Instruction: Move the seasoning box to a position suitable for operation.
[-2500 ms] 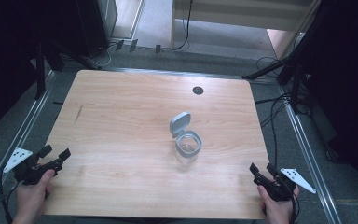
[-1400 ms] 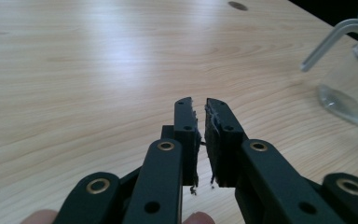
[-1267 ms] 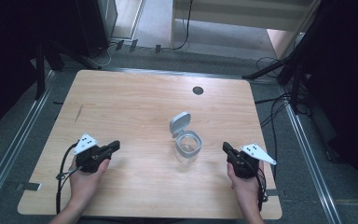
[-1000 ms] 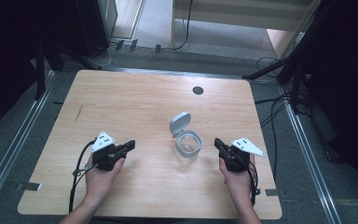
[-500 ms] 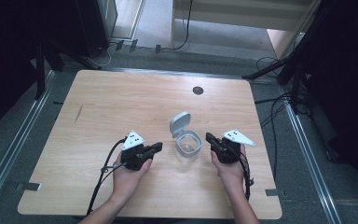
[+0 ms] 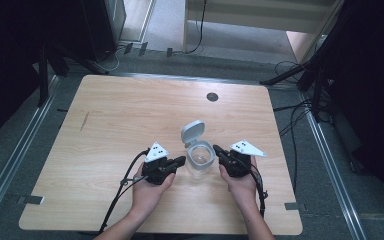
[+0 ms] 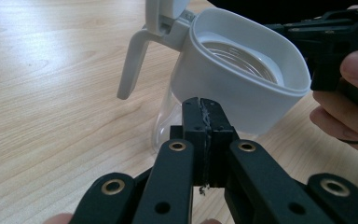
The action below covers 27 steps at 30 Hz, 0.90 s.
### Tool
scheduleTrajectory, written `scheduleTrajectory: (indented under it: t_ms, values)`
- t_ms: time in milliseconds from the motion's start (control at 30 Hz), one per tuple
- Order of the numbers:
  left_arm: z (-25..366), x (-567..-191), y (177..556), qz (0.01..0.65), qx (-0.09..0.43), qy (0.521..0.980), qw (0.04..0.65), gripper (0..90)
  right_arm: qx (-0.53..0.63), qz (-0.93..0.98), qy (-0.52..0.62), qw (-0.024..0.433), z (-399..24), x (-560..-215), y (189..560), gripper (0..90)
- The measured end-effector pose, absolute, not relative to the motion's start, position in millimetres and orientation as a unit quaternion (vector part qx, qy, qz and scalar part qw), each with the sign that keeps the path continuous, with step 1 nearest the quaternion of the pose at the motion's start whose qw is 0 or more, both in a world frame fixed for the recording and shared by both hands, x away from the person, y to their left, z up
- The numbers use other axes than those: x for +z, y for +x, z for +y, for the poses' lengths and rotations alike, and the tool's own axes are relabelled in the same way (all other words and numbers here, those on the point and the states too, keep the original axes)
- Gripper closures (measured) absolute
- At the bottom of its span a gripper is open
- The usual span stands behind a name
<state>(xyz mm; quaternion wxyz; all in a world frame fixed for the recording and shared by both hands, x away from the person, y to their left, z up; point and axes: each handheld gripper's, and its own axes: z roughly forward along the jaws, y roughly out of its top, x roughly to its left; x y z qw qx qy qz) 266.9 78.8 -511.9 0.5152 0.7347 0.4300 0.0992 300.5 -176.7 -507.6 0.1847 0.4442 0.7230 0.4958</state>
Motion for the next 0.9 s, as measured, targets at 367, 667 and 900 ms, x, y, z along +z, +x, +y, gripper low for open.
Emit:
scheduleTrajectory:
  t_ms: [367, 667, 900]
  values:
    - [91, -509, 261, 0.437, 0.115, 0.734, 0.507, 89.9, 0.486, 0.720, 0.457, 0.190, -156, -508, 280, 90.0]
    - [114, -511, 254, 0.447, 0.125, 0.730, 0.501, 89.6, 0.480, 0.711, 0.476, 0.194, -128, -506, 261, 90.0]
    - [134, -511, 246, 0.454, 0.130, 0.726, 0.500, 89.7, 0.487, 0.711, 0.473, 0.183, -109, -507, 255, 90.0]
